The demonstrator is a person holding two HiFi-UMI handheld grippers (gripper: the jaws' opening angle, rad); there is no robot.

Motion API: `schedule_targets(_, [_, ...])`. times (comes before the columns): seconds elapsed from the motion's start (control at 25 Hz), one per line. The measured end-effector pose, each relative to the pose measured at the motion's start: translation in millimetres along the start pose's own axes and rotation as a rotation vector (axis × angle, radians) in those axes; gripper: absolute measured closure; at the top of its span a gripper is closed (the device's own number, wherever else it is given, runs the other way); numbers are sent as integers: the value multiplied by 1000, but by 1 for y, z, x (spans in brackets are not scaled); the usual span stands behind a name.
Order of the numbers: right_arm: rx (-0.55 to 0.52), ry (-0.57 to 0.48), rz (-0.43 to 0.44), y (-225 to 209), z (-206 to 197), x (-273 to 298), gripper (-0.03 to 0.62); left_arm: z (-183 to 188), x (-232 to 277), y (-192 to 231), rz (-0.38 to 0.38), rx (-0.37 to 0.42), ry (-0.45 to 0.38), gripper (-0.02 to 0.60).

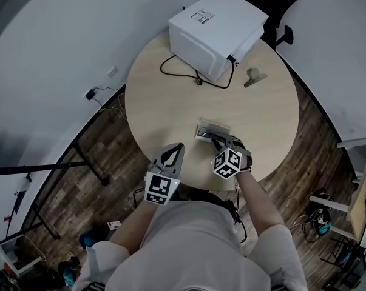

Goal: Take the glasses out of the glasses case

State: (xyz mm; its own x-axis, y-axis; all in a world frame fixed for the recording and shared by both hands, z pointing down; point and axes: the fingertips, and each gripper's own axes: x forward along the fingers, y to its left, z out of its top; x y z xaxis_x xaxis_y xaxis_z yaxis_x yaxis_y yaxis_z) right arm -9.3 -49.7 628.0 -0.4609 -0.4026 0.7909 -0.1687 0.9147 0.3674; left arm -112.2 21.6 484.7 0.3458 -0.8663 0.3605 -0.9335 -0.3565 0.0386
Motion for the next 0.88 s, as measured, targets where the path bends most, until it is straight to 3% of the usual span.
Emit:
schedule_targets(0.48, [-183, 243, 105, 5, -23, 61, 519, -11, -6, 21, 19, -29, 15, 574])
schedule_targets(0.88, [-205, 340, 181, 11, -29, 74, 519, -17, -2, 35, 12, -41, 21, 574])
